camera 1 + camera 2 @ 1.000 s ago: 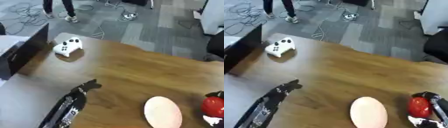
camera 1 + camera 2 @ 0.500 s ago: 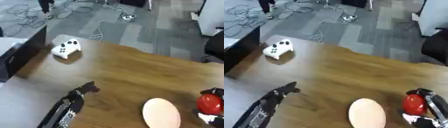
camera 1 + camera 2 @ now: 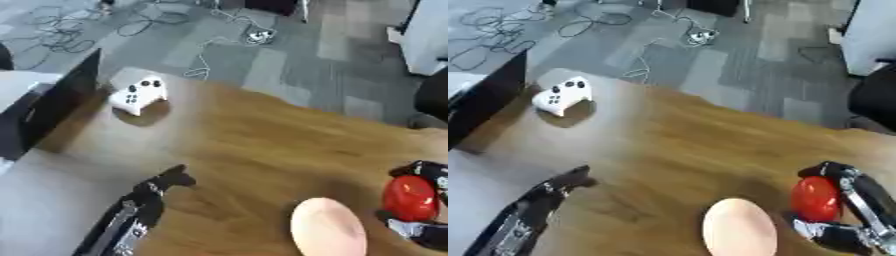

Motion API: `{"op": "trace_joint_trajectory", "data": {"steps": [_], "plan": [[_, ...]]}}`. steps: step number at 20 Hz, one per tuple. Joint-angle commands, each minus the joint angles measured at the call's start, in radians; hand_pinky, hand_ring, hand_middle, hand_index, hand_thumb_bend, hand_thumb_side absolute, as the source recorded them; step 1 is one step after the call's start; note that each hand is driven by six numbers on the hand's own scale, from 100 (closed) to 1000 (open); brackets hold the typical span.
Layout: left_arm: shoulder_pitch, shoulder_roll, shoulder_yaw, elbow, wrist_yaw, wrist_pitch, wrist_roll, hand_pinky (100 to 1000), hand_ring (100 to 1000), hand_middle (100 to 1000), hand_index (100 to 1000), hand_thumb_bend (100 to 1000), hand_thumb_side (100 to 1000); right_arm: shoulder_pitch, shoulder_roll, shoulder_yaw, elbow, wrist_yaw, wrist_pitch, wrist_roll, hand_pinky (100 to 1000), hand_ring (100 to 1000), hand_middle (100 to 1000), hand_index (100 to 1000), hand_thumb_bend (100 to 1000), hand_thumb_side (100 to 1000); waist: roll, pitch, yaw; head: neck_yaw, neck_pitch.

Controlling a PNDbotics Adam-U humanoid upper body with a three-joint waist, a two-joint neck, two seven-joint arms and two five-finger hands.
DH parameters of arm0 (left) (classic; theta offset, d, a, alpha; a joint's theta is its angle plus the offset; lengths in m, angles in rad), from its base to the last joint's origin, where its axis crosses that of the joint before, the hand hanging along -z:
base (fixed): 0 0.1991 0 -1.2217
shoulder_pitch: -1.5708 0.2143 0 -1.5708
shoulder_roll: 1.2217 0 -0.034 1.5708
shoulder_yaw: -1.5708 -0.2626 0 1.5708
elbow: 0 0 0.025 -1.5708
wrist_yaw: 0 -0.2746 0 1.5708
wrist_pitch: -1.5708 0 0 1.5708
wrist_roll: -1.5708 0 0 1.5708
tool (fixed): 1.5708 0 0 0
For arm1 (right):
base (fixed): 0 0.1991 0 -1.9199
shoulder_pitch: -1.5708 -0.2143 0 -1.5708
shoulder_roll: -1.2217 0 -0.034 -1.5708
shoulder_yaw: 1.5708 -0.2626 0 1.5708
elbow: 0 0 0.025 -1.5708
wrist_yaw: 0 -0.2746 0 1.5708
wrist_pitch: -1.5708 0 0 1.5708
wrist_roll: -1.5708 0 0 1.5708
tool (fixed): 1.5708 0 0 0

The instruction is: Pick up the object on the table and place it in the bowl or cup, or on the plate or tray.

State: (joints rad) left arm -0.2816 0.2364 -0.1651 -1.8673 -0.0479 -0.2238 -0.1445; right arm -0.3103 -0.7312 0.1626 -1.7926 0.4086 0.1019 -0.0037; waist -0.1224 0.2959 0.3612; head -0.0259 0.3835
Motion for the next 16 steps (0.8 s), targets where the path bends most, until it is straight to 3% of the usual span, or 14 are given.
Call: {"op": "trace_joint_trajectory", "data": {"steps": [1, 16], "plan": [[-0.004, 0.005, 0.006, -0.014, -0.002, 0.002, 0.004, 994, 1000, 747, 865, 175, 985, -0.006, -0.035, -0.005, -0.023, 0.008, 0.003, 0.007, 427, 142, 198, 453, 454, 191, 0.001, -0.027, 0.006, -0.008, -0.018], [-0.007, 0.007, 0.007, -0.009, 0.003, 0.007, 0.003, 994, 1000, 746, 865, 179, 987, -0.005, -0.026, -0.007, 0.020, 0.019, 0.011, 0.009, 425, 144, 198, 452, 446, 187, -0.030, -0.040, 0.059, -0.013, -0.030]]}}
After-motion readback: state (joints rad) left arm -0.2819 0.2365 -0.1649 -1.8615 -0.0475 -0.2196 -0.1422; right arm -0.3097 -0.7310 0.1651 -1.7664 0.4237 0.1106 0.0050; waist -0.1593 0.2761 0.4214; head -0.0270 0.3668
